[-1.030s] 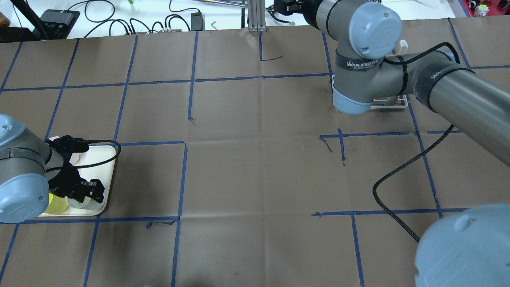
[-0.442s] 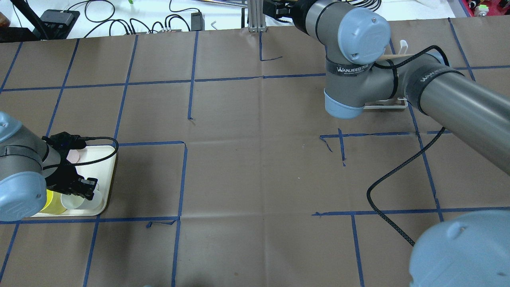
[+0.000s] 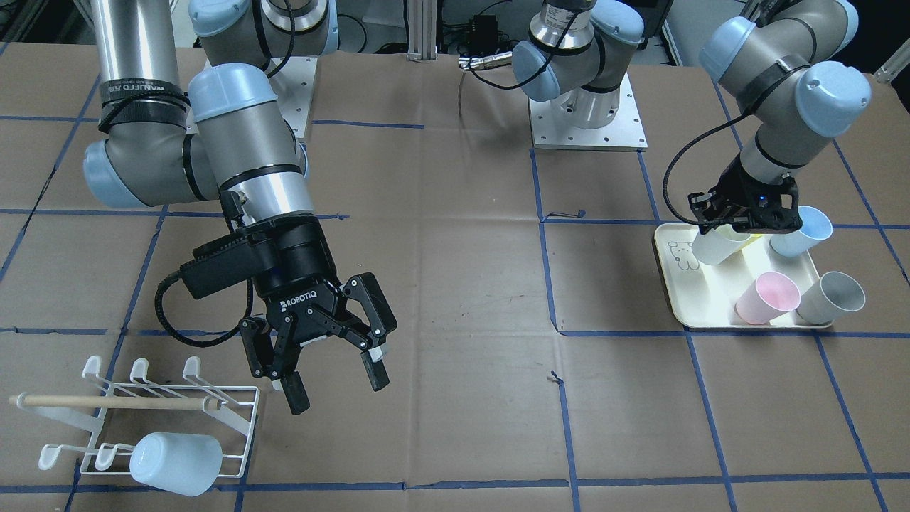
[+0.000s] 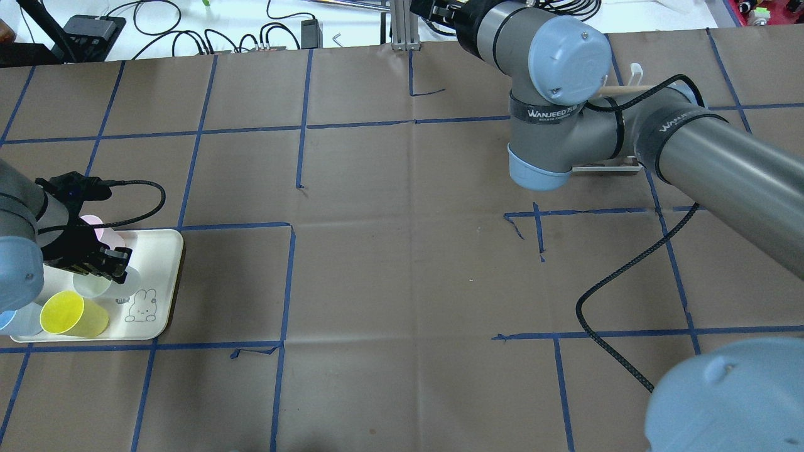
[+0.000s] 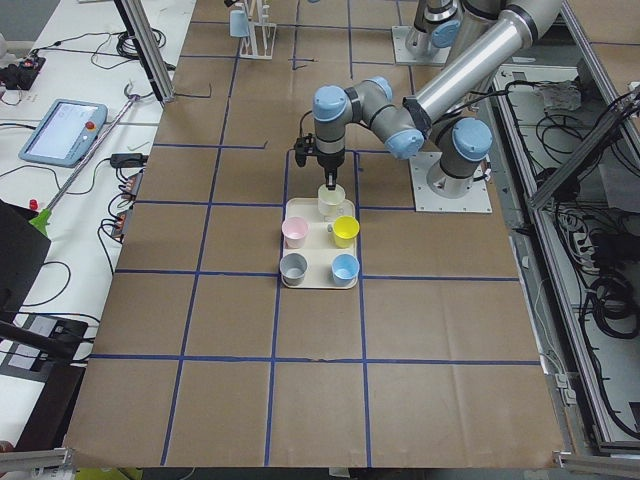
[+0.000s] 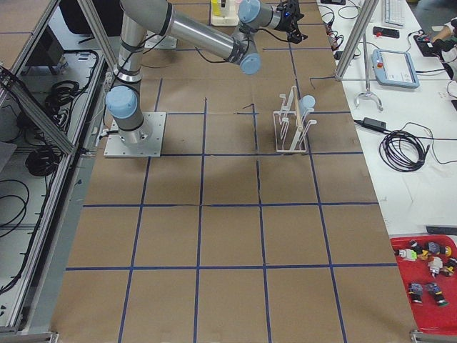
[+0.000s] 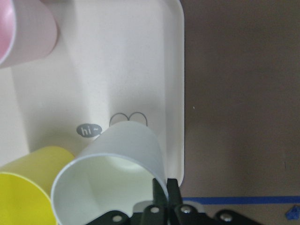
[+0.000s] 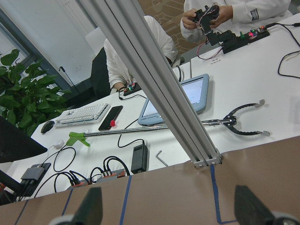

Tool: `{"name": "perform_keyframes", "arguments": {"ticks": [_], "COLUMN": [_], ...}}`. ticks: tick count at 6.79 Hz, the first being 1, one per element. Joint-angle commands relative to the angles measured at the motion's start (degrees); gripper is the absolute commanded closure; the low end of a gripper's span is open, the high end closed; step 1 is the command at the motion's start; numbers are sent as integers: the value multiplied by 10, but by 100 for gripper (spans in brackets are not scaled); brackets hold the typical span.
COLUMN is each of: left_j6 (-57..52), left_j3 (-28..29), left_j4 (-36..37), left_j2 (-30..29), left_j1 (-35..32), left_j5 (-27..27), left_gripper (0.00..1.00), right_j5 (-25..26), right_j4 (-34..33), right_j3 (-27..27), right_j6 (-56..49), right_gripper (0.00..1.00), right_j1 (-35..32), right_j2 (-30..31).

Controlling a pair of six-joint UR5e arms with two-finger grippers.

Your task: Transfer IKEA cup to right arm and place on rack

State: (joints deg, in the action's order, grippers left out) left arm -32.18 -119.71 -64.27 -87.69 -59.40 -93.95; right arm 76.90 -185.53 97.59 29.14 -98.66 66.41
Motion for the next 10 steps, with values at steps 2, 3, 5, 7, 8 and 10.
{"name": "perform_keyframes", "arguments": {"ticks": [2, 3, 5, 7, 8, 10], "left_j6": [33, 33, 27, 13, 11, -18], "left_j3": [226, 274, 293, 287, 274, 264], "left_j4": [-207, -220, -208, -99, -43, 19], "left_j2": [-26, -55, -77, -74, -73, -79], "left_j1": [-43, -46, -55, -87, -98, -100], "left_j5": [10, 36, 78, 200, 273, 456], "left_gripper": [100, 100, 100, 100, 100, 100], "right_j5": [-32, -62, -83, -91, -91, -90], "right_j4": [5, 2, -4, -42, -51, -51], "right_j3": [2, 15, 62, 65, 66, 72], "right_j6": [236, 315, 406, 450, 490, 493], "right_gripper": [0, 0, 0, 0, 0, 0], "right_j1": [0, -1, -3, -3, -3, -3], "right_j2": [8, 16, 42, 43, 41, 39]}}
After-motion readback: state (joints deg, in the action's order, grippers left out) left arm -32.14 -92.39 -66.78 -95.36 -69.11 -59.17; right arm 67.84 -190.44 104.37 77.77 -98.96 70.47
